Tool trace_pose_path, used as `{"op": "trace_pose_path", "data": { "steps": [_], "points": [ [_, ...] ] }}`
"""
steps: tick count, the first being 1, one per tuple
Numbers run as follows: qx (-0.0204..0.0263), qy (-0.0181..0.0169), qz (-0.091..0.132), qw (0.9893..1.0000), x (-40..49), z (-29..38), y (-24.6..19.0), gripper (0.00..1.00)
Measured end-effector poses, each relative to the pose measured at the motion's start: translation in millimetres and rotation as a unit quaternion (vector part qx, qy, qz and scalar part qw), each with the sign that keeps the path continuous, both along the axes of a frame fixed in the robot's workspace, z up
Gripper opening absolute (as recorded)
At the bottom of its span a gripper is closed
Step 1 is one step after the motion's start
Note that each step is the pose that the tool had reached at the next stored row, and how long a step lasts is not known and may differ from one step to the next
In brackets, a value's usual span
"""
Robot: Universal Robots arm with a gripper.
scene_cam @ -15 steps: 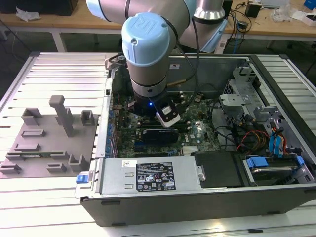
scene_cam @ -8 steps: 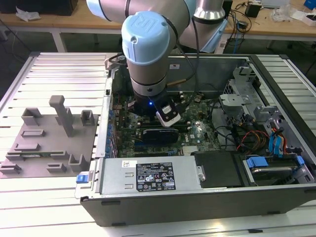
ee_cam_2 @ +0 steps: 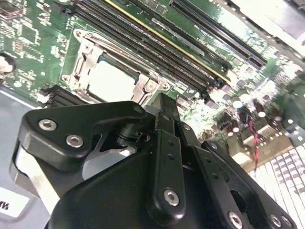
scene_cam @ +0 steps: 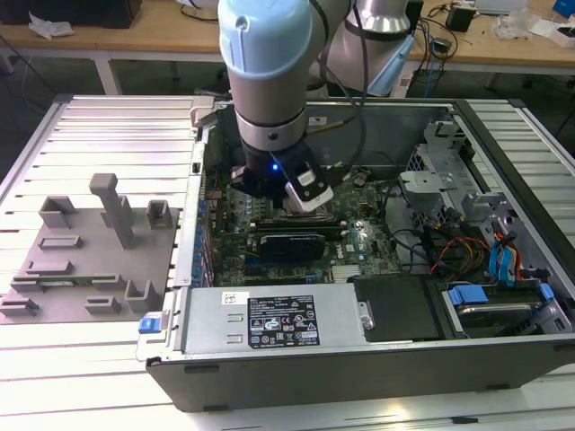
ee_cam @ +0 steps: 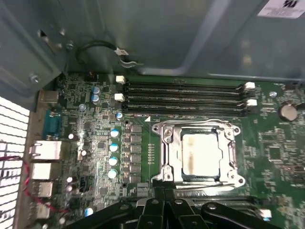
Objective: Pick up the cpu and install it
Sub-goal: 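Install the second cpu locking lever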
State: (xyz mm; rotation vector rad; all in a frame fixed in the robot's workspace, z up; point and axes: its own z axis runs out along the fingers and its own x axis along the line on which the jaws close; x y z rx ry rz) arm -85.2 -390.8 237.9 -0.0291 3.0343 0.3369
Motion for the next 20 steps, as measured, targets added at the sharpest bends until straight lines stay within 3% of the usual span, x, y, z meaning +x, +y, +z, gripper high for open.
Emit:
{"op": "trace_pose_path", "data": {
  "steps": [2,4,6,7,8,9,10,17,20],
  "points": [
    [-0.0046,0.0,0.0,1.0,0.1,7.9,0.0,0.11],
    [-0.0141,0.0,-0.001,0.9999,0.0,23.4,0.3,0.11],
    [-0.0215,0.0,-0.001,0.9998,0.0,30.8,0.7,0.11],
    [-0.028,0.0,-0.002,0.9996,0.1,33.4,1.5,0.11],
    [-0.0305,0.0,-0.002,0.9995,0.0,33.6,1.9,0.11],
    [-0.036,0.0,-0.002,0.9993,0.3,33.8,2.5,0.11],
    [-0.0379,0.0,-0.002,0.9993,2.3,33.8,2.5,0.11],
    [-0.0463,0.0012,-0.005,0.9989,34.4,33.8,3.7,0.11],
    [-0.0489,0.0012,-0.005,0.9988,45.4,33.7,9.2,0.11]
  ]
}}
